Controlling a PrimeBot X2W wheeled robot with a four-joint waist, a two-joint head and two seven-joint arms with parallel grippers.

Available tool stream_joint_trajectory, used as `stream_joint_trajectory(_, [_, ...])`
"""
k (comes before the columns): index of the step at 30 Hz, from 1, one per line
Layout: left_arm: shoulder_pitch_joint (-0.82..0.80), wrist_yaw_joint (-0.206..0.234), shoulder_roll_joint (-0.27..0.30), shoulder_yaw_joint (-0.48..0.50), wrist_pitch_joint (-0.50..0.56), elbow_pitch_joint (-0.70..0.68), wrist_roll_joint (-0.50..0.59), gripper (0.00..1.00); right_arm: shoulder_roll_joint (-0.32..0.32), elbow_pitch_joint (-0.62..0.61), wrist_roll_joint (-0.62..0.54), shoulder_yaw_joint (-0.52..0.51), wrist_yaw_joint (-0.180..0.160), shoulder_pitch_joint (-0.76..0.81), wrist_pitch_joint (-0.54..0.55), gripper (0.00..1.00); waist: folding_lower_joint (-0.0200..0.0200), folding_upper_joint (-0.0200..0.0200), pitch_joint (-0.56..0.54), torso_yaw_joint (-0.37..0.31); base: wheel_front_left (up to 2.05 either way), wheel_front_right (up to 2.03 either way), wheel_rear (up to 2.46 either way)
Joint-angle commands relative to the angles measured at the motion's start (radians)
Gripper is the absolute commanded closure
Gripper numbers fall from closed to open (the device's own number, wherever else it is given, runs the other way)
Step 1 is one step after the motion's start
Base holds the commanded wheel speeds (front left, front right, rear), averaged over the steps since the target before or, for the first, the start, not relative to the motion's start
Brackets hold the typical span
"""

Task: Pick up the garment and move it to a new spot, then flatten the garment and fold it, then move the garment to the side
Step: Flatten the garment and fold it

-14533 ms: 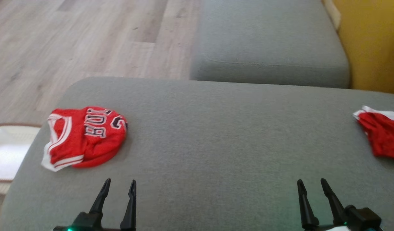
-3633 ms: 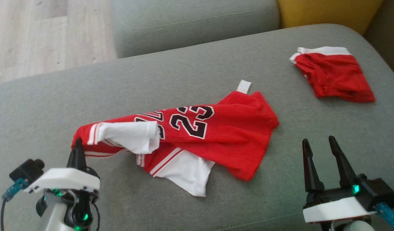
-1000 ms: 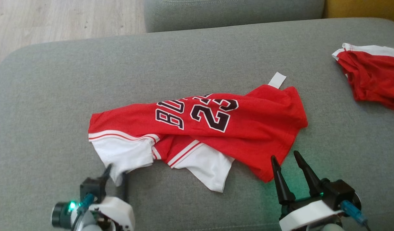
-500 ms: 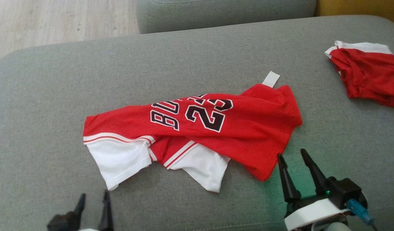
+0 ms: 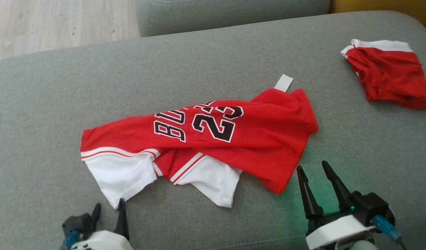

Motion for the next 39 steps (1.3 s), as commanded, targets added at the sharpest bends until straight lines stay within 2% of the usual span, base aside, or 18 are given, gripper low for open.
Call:
stream_joint_trajectory(1, [-0.032, -0.006, 0.004, 0.022, -0.006, -0.006, 0.009, 0.00, -0.012, -0.030, -0.004, 0.021, -0.001, -0.026, -0.011, 0.00, 0.0000, 0.0000, 0.001, -0.003, 0.00, 0.00, 0.00])
stream_joint_trajectory(2, [-0.037, -0.007, 0.004, 0.020, -0.006, 0.006, 0.008, 0.00, -0.012, -0.030, -0.004, 0.021, -0.001, -0.026, -0.011, 0.00, 0.0000, 0.0000, 0.002, -0.004, 0.00, 0.00, 0.00])
stream_joint_trajectory(3, [-0.041, -0.008, 0.004, 0.018, -0.006, 0.020, 0.008, 0.22, -0.012, -0.030, -0.004, 0.020, -0.001, -0.026, -0.011, 0.00, 0.0000, 0.0000, 0.002, -0.005, 0.00, 0.00, 0.00])
stream_joint_trajectory(4, [-0.045, -0.008, 0.004, 0.017, -0.006, 0.031, 0.010, 0.54, -0.012, -0.031, -0.005, 0.019, -0.001, -0.026, -0.011, 0.00, 0.0000, 0.0000, 0.002, -0.006, 0.00, 0.00, 0.00])
stream_joint_trajectory(5, [-0.049, -0.011, 0.004, 0.016, -0.006, 0.040, 0.010, 0.72, -0.012, -0.031, -0.005, 0.018, -0.001, -0.025, -0.011, 0.00, 0.0000, 0.0000, 0.003, -0.005, 0.00, 0.00, 0.00])
stream_joint_trajectory(6, [-0.052, -0.016, 0.004, 0.012, -0.006, 0.053, 0.010, 1.00, -0.011, -0.031, -0.006, 0.017, -0.001, -0.025, -0.011, 0.00, 0.0000, 0.0000, 0.003, -0.005, 0.00, 0.00, 0.00])
stream_joint_trajectory(12, [-0.070, -0.053, 0.004, 0.001, -0.006, 0.064, 0.000, 1.00, -0.012, -0.009, 0.002, 0.021, -0.001, -0.018, -0.011, 0.00, 0.0000, 0.0000, 0.002, 0.015, 0.00, 0.00, 0.00])
stream_joint_trajectory(18, [-0.060, -0.055, 0.004, 0.033, -0.006, -0.066, -0.004, 1.00, -0.008, 0.091, 0.042, 0.047, -0.001, -0.011, -0.011, 0.00, 0.0000, 0.0000, -0.003, 0.047, 0.00, 0.00, 0.00])
stream_joint_trajectory(25, [-0.045, -0.061, 0.004, 0.062, -0.006, -0.176, 0.022, 1.00, -0.012, 0.168, 0.104, 0.139, -0.001, -0.025, -0.011, 0.00, 0.0000, 0.0000, -0.010, 0.067, 0.00, 0.00, 0.00])
stream_joint_trajectory(31, [-0.044, -0.075, 0.004, 0.073, -0.006, -0.199, 0.046, 1.00, -0.039, 0.205, 0.153, 0.205, -0.001, -0.053, -0.011, 0.00, 0.0000, 0.0000, -0.012, 0.075, 0.00, 0.00, 0.00])
stream_joint_trajectory(35, [-0.046, -0.081, 0.004, 0.071, -0.006, -0.197, 0.054, 1.00, -0.042, 0.224, 0.160, 0.210, -0.001, -0.060, -0.011, 0.07, 0.0000, 0.0000, -0.016, 0.080, 0.00, 0.00, 0.00])
stream_joint_trajectory(37, [-0.047, -0.083, 0.004, 0.069, -0.006, -0.196, 0.057, 1.00, -0.041, 0.241, 0.164, 0.212, -0.001, -0.066, -0.011, 0.05, 0.0000, 0.0000, -0.018, 0.083, 0.00, 0.00, 0.00])
stream_joint_trajectory(39, [-0.049, -0.086, 0.004, 0.066, -0.006, -0.196, 0.061, 1.00, -0.039, 0.268, 0.168, 0.217, -0.001, -0.074, -0.011, 0.11, 0.0000, 0.0000, -0.019, 0.086, 0.00, 0.00, 0.00])
